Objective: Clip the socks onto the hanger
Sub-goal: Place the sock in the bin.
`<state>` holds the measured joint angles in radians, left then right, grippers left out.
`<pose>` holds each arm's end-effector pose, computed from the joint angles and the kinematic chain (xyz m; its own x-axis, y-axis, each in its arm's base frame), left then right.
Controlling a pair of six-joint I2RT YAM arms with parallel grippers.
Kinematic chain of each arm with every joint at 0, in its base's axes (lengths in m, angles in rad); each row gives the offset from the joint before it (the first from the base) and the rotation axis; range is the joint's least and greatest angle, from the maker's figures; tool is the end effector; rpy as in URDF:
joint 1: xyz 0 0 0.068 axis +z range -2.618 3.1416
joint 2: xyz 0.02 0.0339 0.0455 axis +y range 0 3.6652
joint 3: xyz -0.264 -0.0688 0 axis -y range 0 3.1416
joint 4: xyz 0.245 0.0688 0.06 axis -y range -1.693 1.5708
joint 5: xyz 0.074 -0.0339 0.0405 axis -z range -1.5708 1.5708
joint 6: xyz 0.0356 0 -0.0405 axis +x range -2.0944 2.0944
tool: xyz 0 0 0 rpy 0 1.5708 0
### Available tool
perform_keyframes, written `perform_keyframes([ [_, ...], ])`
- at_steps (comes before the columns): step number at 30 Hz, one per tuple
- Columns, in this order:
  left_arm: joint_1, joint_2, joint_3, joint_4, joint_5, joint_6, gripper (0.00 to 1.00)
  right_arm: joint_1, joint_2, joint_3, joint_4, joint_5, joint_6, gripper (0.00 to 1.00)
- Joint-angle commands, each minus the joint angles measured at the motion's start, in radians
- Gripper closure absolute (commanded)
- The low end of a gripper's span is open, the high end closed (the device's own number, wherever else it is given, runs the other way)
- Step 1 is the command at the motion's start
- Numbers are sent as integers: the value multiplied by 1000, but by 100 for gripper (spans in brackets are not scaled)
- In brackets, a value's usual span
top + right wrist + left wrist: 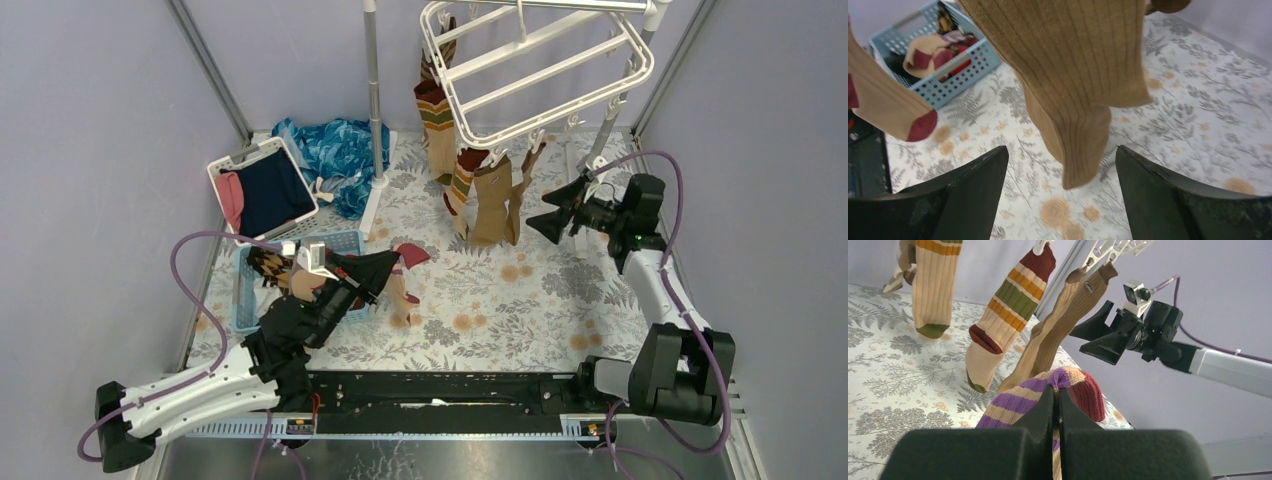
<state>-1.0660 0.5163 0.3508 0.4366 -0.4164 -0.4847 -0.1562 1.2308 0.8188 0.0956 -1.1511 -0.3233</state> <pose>0.0825 -0.1196 0.2912 -0.1706 -0.5724 -0.8020 0.6019 0.5839 -0.5448 0.2664 -0.0090 0.2917 -0.0392 -0.1249 -0.9914 -0.8504 0.5251 -0.0325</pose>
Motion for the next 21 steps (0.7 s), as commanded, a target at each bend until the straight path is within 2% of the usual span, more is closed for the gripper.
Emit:
perform_keyframes([
  [1,-5,-12,47,-39,-49,45,100,69,21,-129,694,-14,510,14],
  [2,-5,-15,53,-47,-54,50,100,84,23,-139,728,-23,536,14],
  [4,-5,-15,76,-79,-73,62,100,94,22,-116,657,-34,507,14],
  [5,-5,-15,91,-105,-92,69,100,94,17,-86,546,-41,448,2],
  [6,-5,-14,108,-136,-117,77,100,93,10,-37,365,-38,316,1],
  [7,-5,-13,129,-168,-145,83,100,94,7,26,70,-7,153,0],
  [8,-5,-11,150,-208,-180,85,100,97,7,87,-69,11,26,0],
  [10,-5,1,205,-290,-254,94,100,98,-10,144,-305,72,-108,0],
  [15,-5,73,335,-482,-505,140,100,96,-72,157,-488,124,-246,0],
  [21,-5,147,421,-572,-811,259,100,96,-98,209,-638,181,-336,0],
])
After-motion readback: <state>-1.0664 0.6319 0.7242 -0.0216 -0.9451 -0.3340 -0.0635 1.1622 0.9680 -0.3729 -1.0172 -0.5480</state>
